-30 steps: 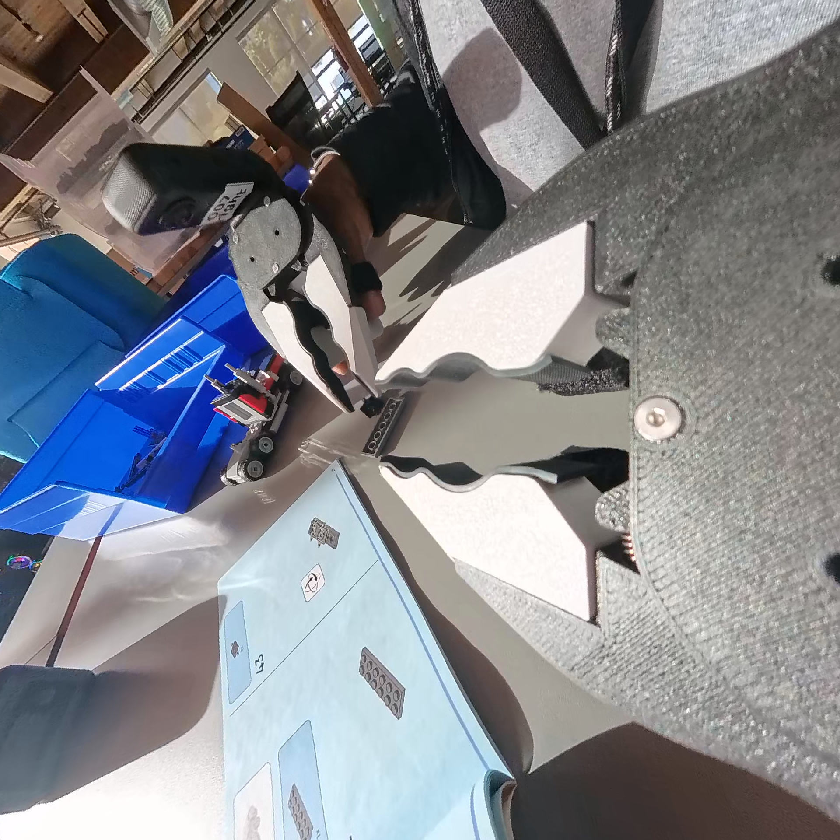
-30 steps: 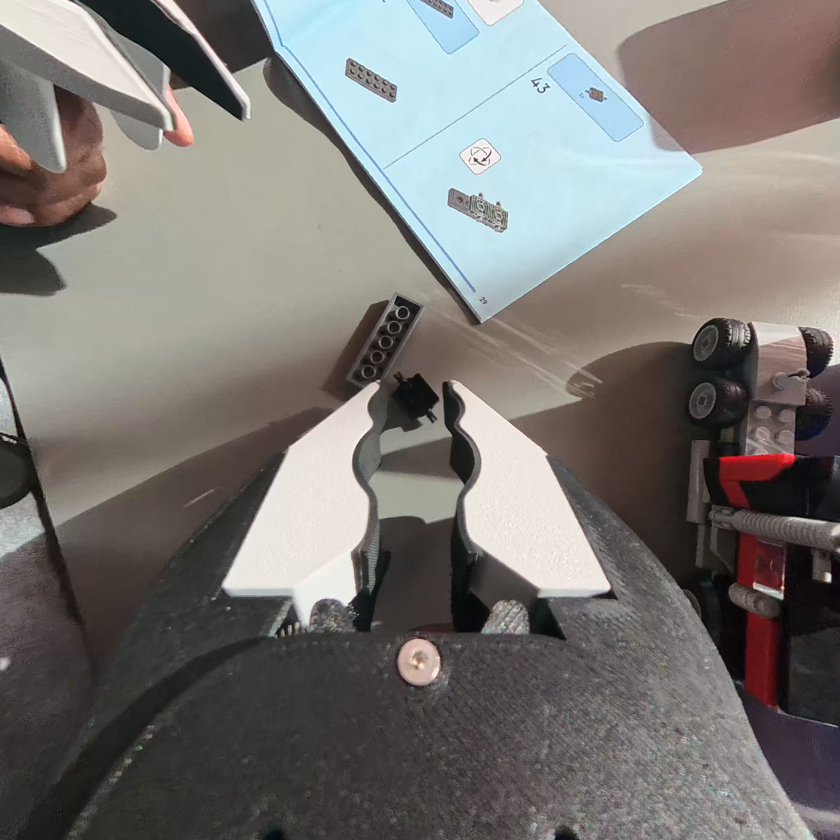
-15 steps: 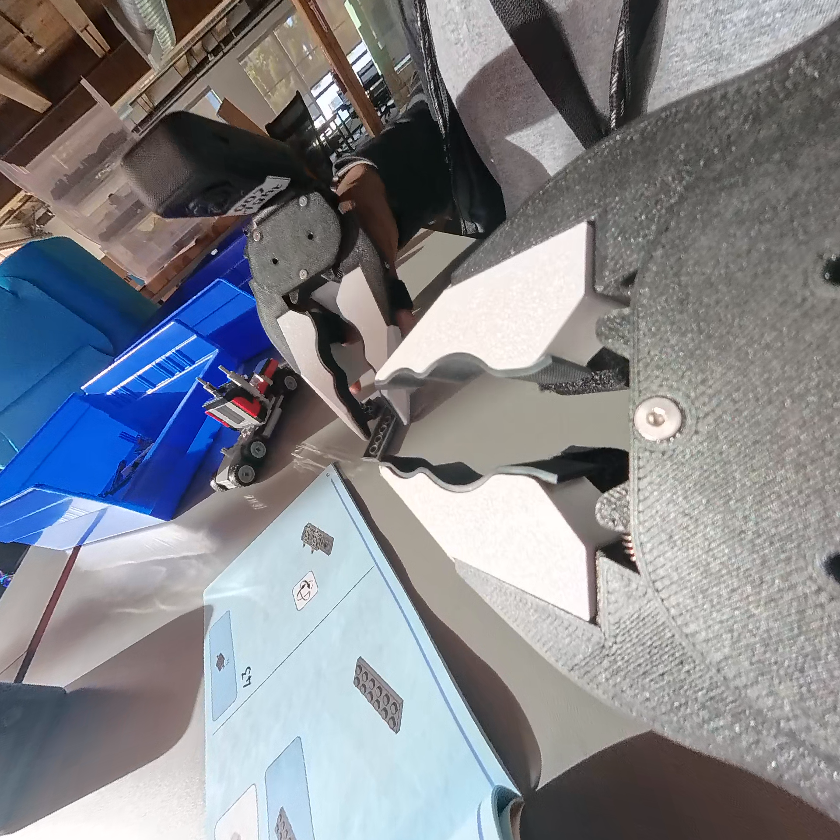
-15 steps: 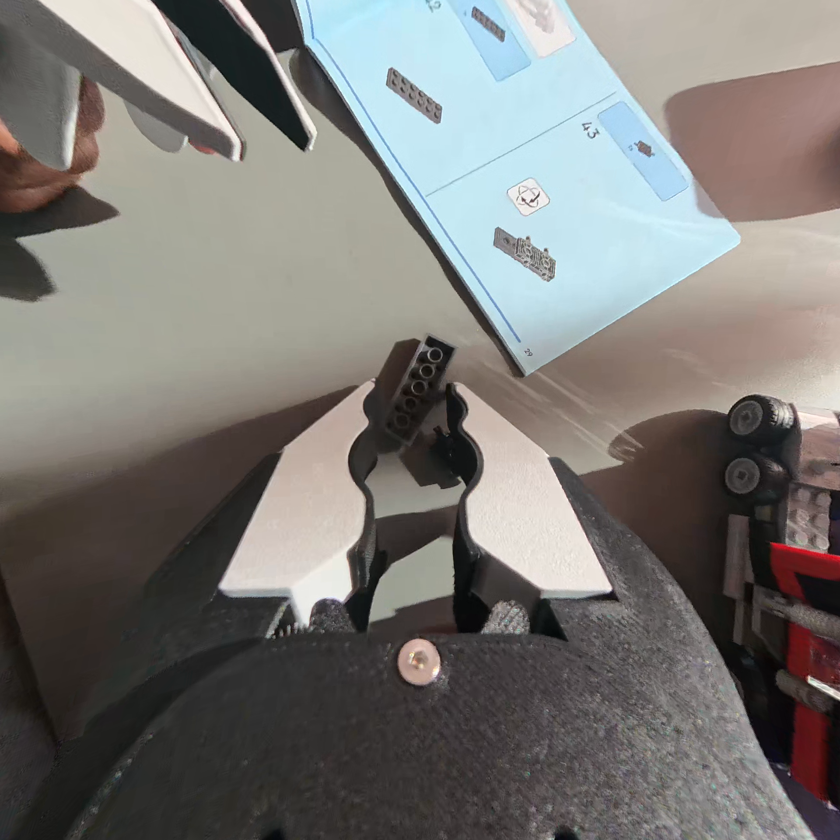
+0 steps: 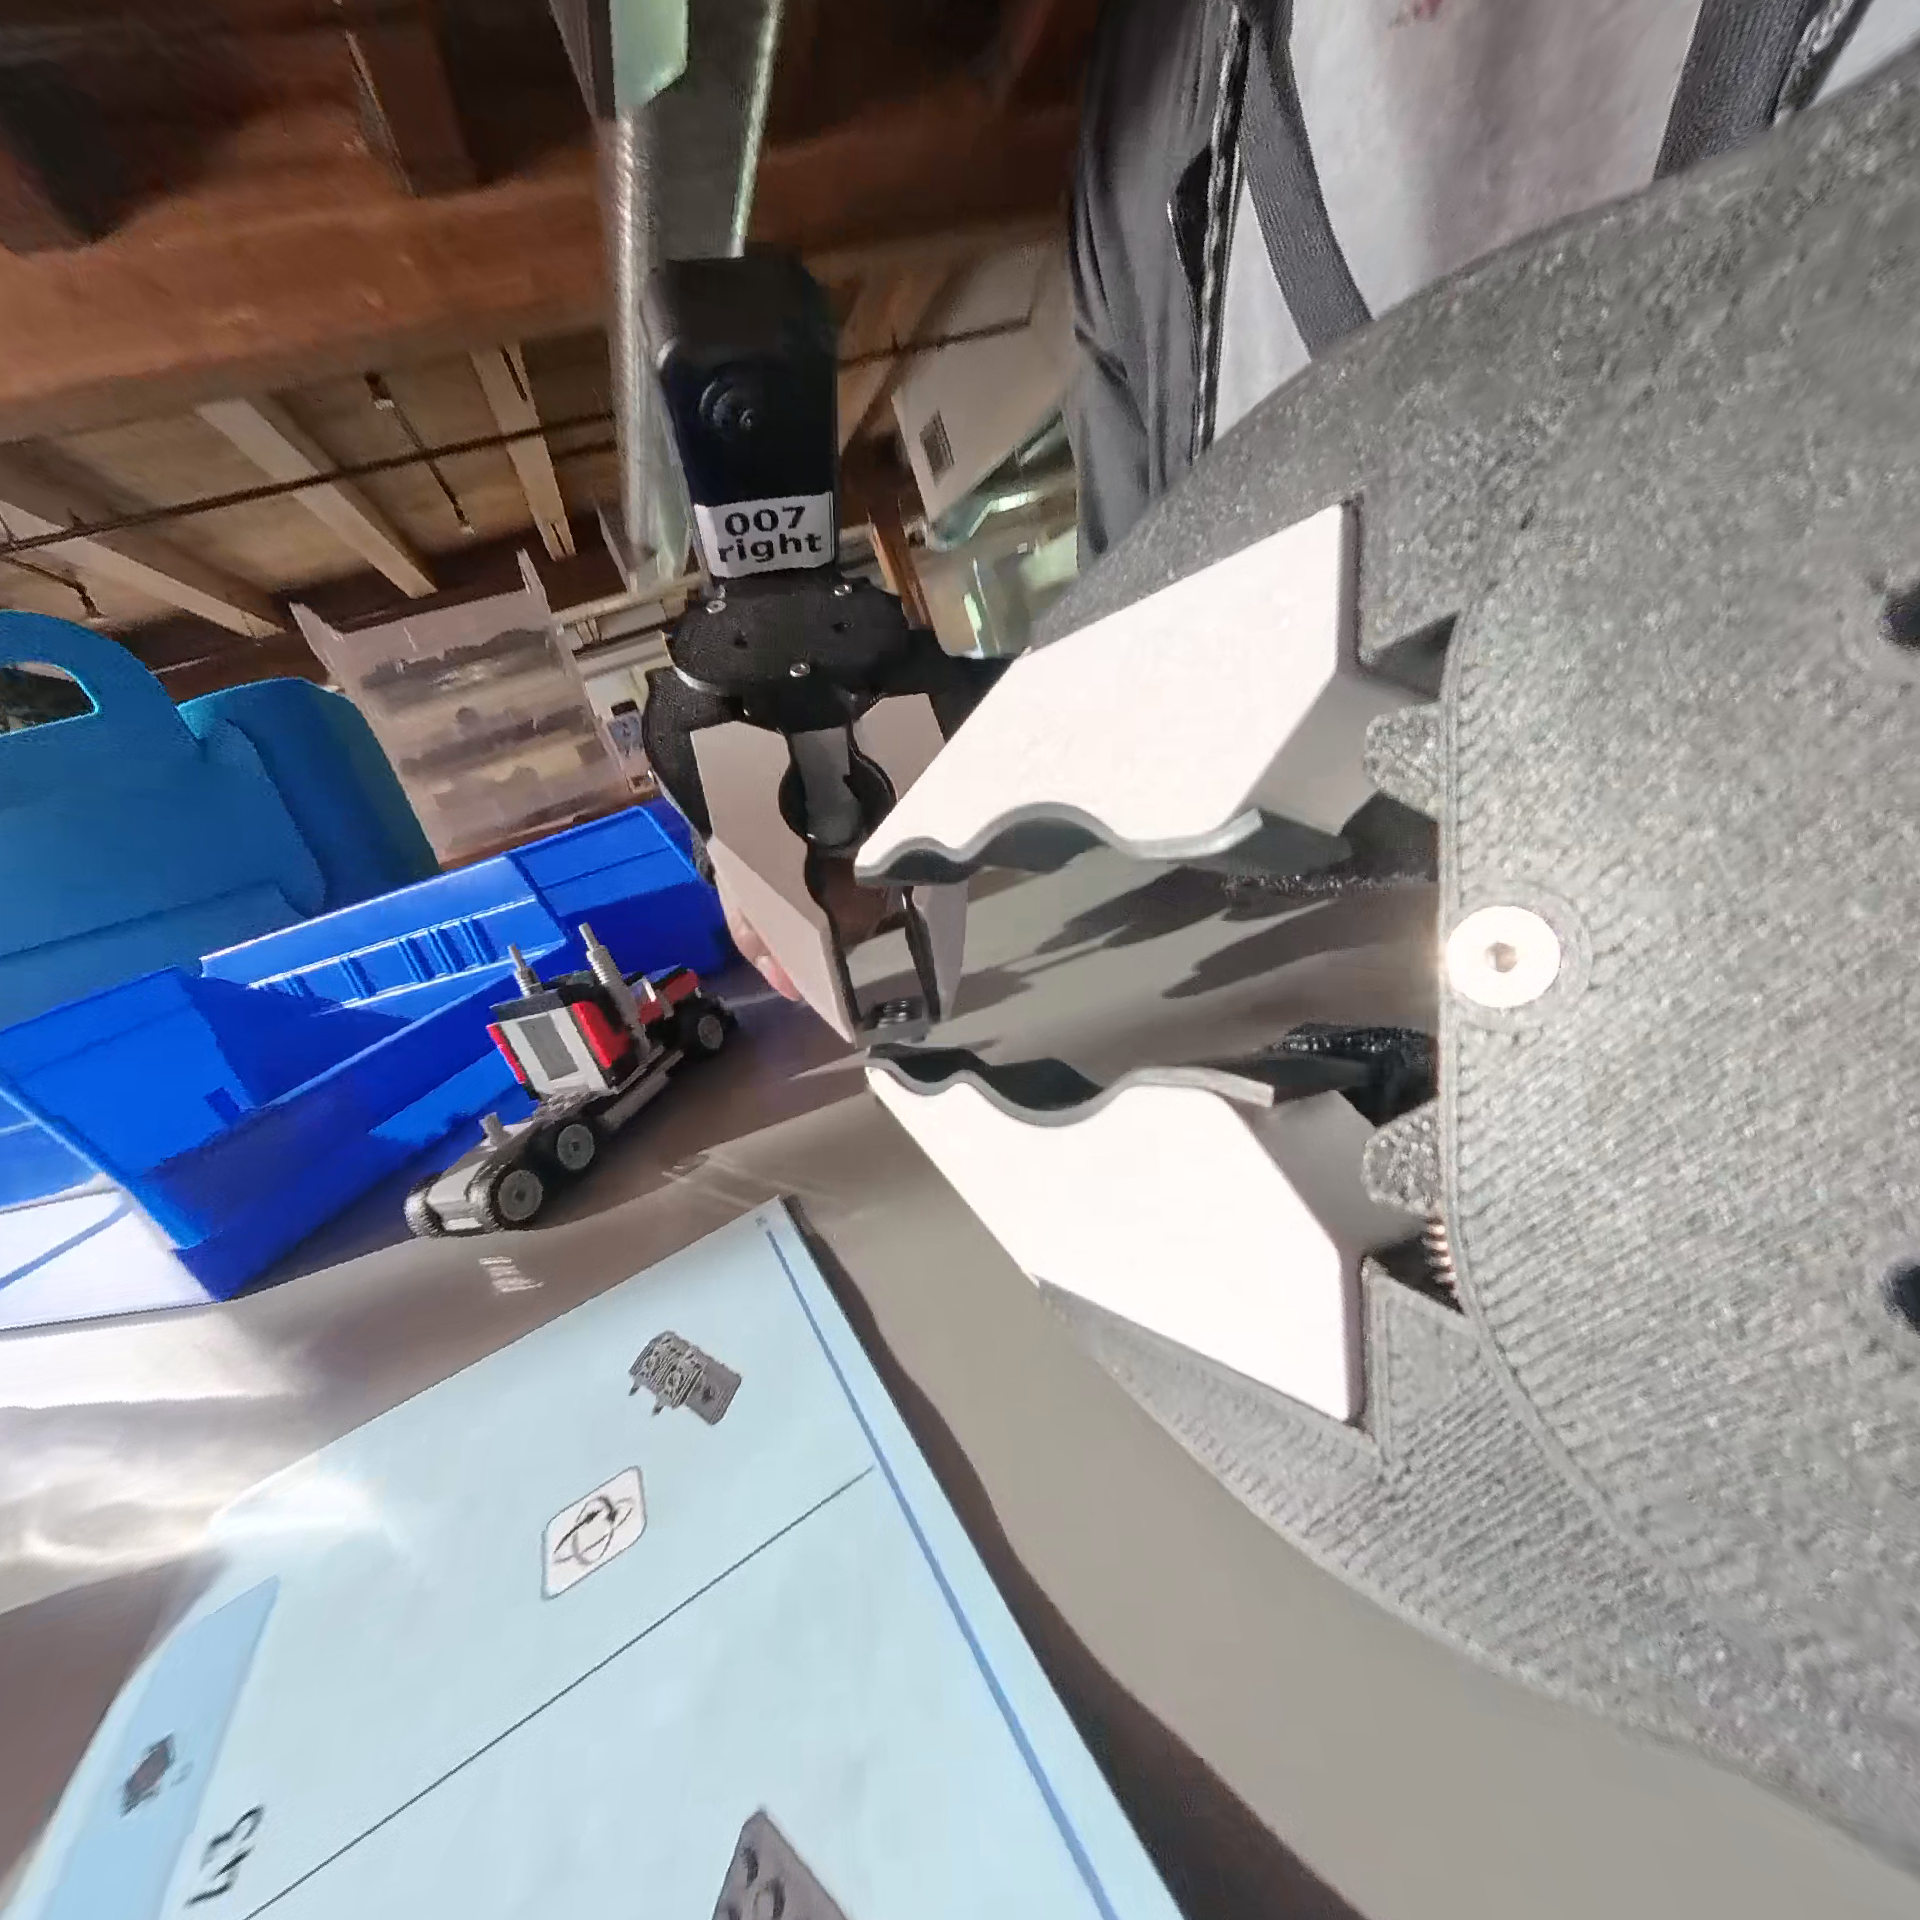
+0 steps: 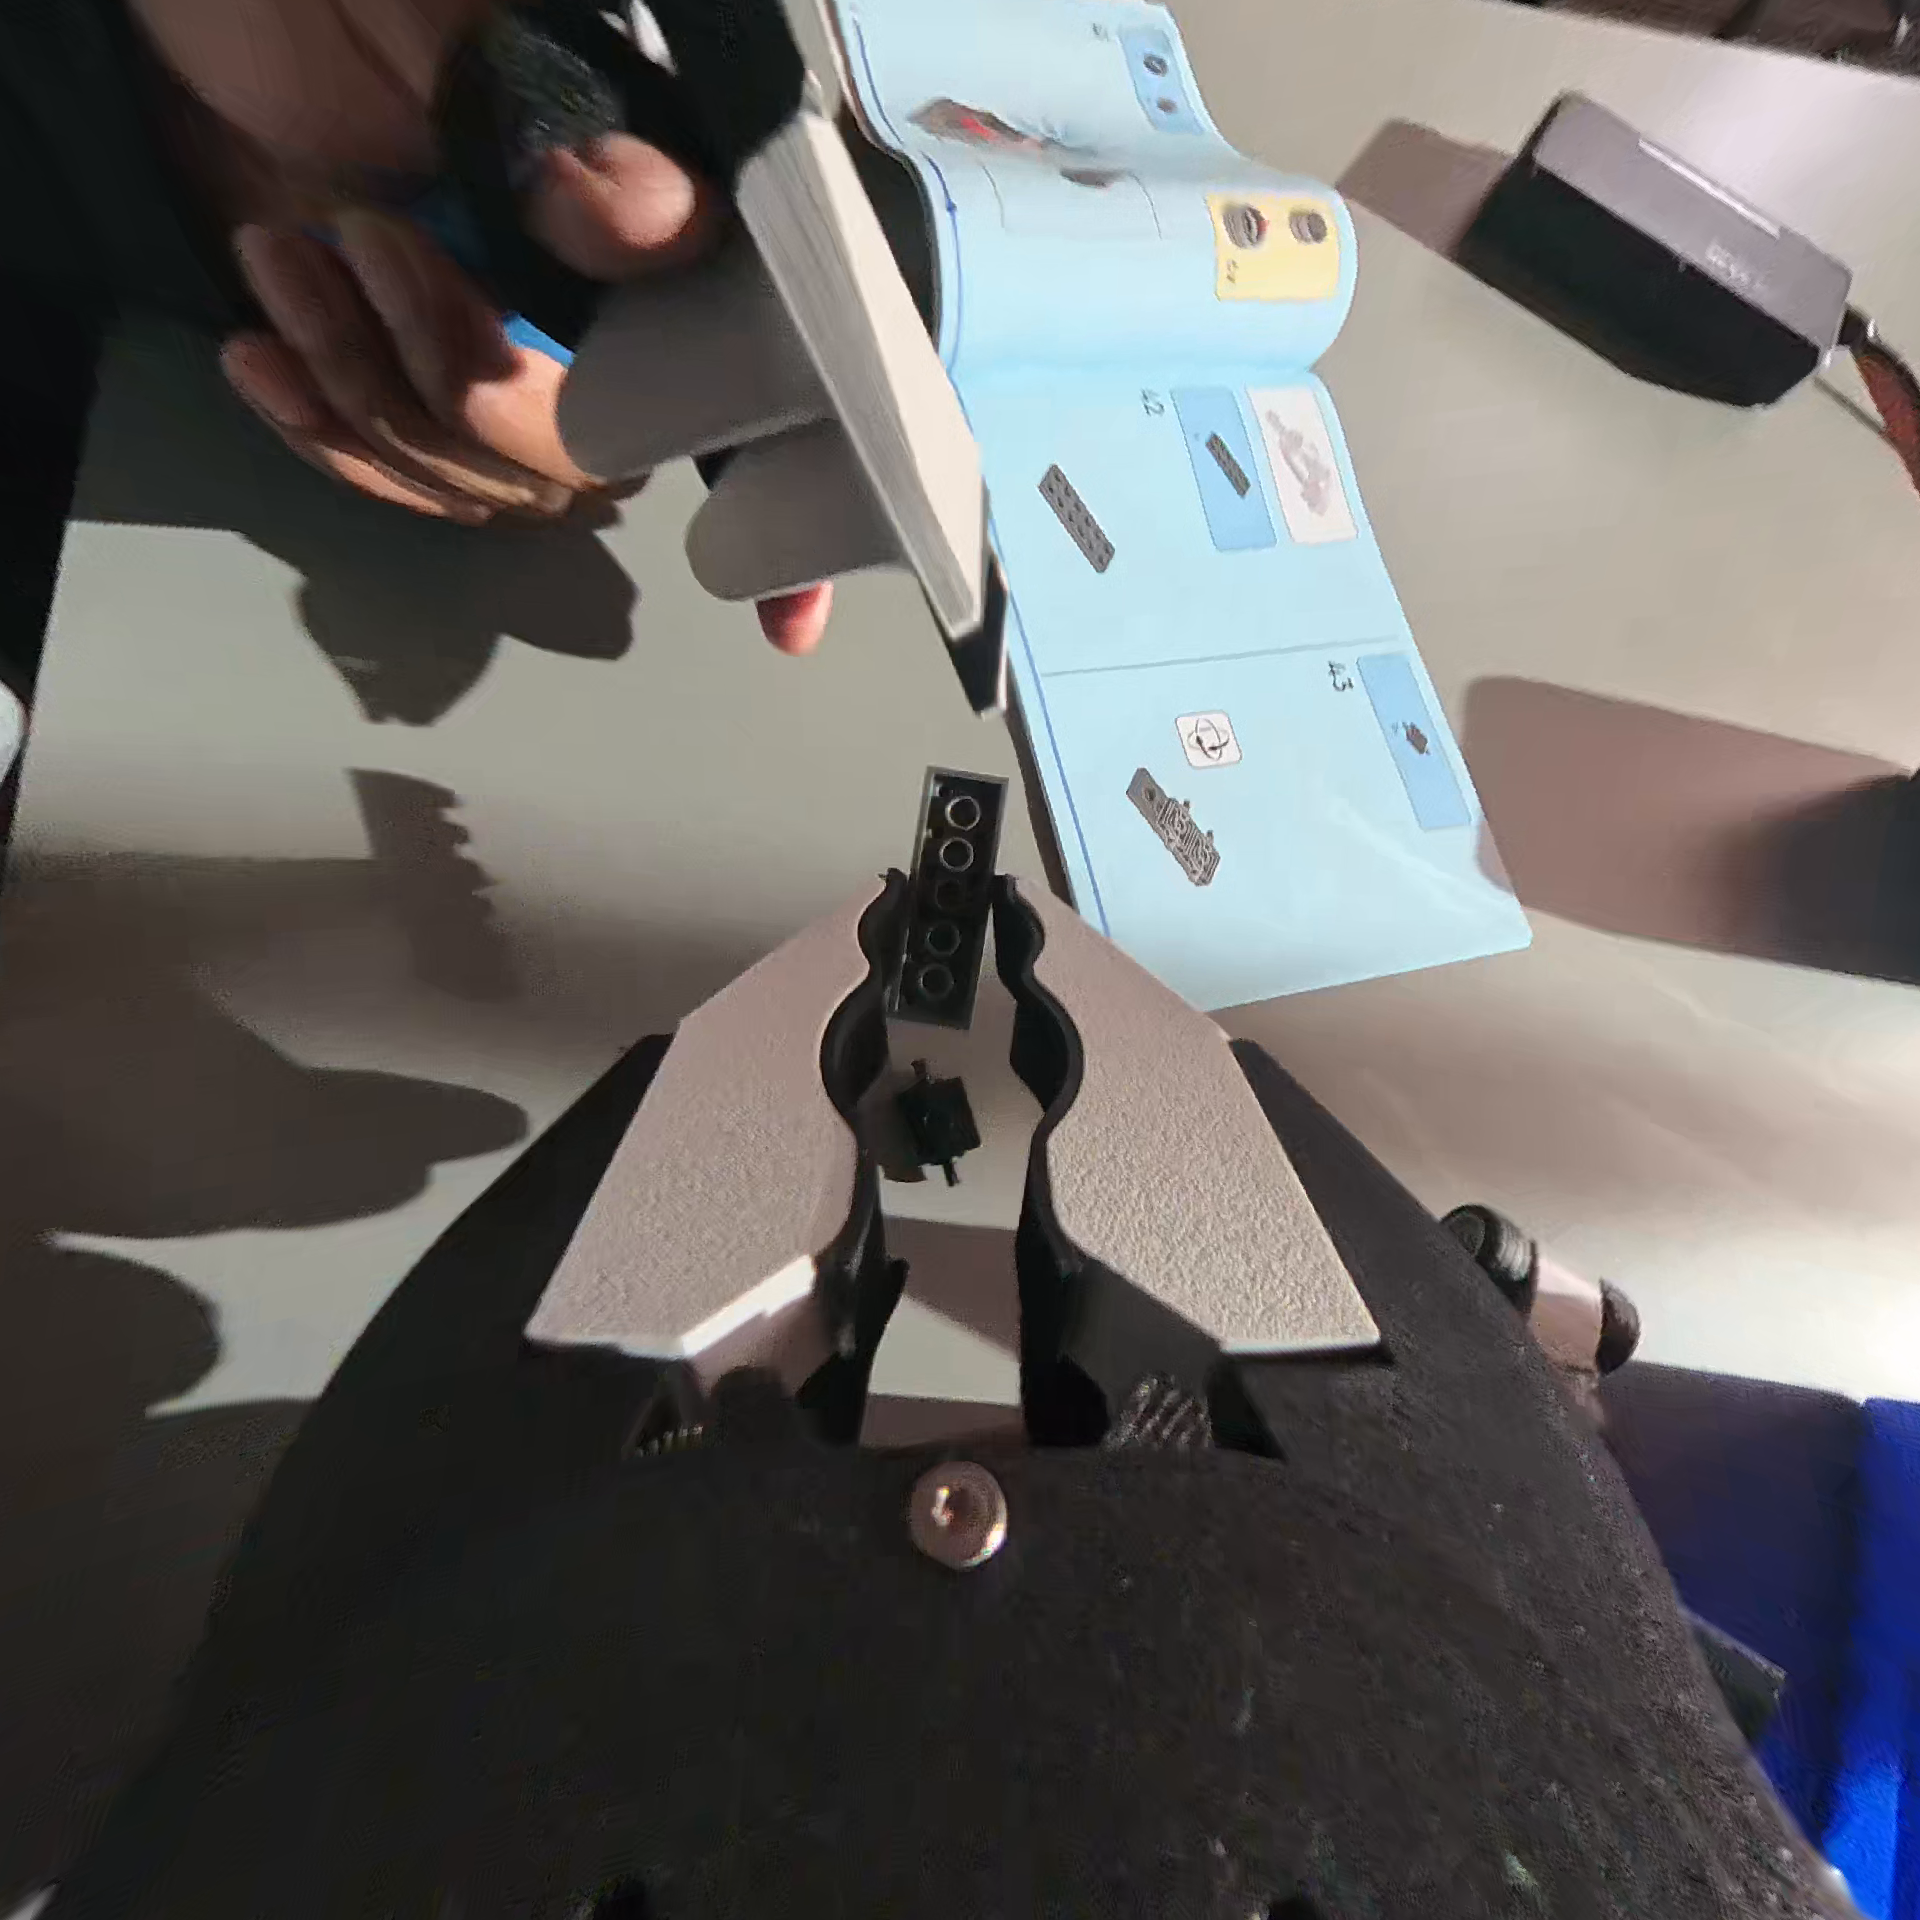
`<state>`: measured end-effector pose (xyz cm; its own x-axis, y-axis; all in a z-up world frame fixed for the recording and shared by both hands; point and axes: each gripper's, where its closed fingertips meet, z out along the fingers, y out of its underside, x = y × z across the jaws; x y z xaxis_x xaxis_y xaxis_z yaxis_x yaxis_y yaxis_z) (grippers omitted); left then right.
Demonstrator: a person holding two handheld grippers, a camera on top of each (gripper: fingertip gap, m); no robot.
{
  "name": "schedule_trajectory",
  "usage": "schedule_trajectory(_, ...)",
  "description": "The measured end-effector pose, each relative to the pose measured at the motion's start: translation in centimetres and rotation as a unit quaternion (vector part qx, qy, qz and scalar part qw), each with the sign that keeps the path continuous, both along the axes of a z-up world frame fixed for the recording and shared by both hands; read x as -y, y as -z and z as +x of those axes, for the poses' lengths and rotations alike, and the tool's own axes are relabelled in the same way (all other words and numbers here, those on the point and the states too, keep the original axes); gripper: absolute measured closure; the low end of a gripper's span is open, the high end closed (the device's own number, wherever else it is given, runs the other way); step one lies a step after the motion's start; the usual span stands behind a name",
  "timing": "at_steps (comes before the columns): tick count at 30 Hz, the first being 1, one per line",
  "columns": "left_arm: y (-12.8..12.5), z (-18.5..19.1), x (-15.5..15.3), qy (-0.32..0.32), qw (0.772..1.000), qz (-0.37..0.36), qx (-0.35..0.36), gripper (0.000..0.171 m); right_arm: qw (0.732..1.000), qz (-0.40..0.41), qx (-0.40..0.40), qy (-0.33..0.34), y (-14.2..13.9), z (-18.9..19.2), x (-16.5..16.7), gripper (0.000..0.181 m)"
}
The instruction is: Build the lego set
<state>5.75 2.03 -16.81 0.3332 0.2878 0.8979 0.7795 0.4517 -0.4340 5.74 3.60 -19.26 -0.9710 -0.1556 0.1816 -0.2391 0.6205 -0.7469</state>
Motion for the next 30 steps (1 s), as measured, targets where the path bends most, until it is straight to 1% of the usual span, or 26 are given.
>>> schedule_trajectory(2,0.1,-0.2,-0.7,0.012,1.0,0.02,0.018,0.139,0.999,-0.011,0.0,-0.033,-0.6,0.5,0.1,0.163)
schedule_trajectory(4,0.4,-0.3,-1.1,0.018,0.999,0.019,0.031,0.139,0.998,-0.021,-0.001,-0.056,-1.1,0.8,0.1,0.163)
schedule_trajectory(9,0.7,0.0,-1.9,0.037,0.998,0.027,0.048,0.141,0.997,-0.037,-0.01,-0.069,-1.5,0.6,0.3,0.162)
schedule_trajectory(12,0.8,0.3,-2.3,0.046,0.997,0.034,0.055,0.149,0.995,-0.04,-0.007,-0.086,-1.5,0.9,0.3,0.162)
schedule_trajectory(15,0.8,0.4,-2.5,0.049,0.997,0.037,0.056,0.164,0.995,-0.044,-0.011,-0.092,-1.4,0.9,0.4,0.162)
schedule_trajectory(16,0.8,0.4,-2.5,0.048,0.997,0.037,0.056,0.165,0.995,-0.046,-0.008,-0.091,-1.4,0.9,0.3,0.162)
schedule_trajectory(18,0.7,0.4,-2.4,0.044,0.997,0.044,0.056,0.166,0.996,-0.051,-0.004,-0.075,-1.7,0.6,0.3,0.159)
schedule_trajectory(21,0.8,0.3,-1.9,0.016,0.995,0.062,0.07,0.166,0.999,-0.029,0.007,-0.012,-1.2,-0.7,-0.7,0.147)
schedule_trajectory(23,1.0,0.3,-1.4,-0.01,0.994,0.075,0.082,0.166,0.999,-0.002,0.021,0.035,-0.4,-1.4,-2.1,0.147)
schedule_trajectory(25,1.2,0.4,-0.8,-0.037,0.991,0.089,0.094,0.166,0.997,0.026,0.036,0.065,0.7,-1.6,-3.4,0.148)
schedule_trajectory(27,1.3,0.6,-0.5,-0.062,0.987,0.103,0.105,0.166,0.994,0.054,0.048,0.084,2.0,-1.7,-4.2,0.149)
schedule_trajectory(30,1.4,0.8,-0.5,-0.084,0.982,0.126,0.116,0.166,0.99,0.09,0.062,0.089,3.7,-1.6,-4.7,0.151)
